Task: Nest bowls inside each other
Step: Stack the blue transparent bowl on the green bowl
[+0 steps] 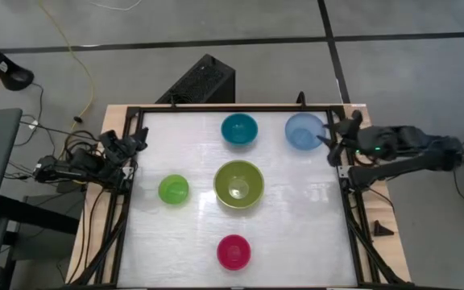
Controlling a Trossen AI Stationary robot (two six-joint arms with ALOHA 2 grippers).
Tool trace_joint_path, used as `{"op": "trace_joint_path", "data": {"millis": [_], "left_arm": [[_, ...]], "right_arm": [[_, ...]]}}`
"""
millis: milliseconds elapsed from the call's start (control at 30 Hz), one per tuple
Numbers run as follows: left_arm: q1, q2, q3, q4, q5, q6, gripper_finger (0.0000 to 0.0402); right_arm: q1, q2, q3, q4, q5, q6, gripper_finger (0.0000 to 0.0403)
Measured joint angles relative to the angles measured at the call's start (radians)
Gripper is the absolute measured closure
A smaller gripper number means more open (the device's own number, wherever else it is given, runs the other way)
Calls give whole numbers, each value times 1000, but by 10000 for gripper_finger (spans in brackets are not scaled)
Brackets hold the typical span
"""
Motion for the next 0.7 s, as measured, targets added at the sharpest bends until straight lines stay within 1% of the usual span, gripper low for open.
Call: {"op": "trace_joint_path", "data": {"millis": [67,200,267,400,567,700], "left_arm": [[0,0,0,-15,0,-2,211],[0,0,0,-22,0,-3,211],[0,0,0,-22,4,-9,211],[0,0,0,-22,33,-46,211],[0,0,0,-33,74,-87,211],[0,0,0,-41,76,-100,211]], "right_arm": [[-56,34,-21,-9,-70,15,149],[-192,96,-108,7,-268,5,143],[-266,129,-158,17,-348,-47,143],[-419,184,-237,81,-472,-154,143],[-622,241,-248,122,-624,-320,143],[-754,320,-248,121,-761,-431,143]]}}
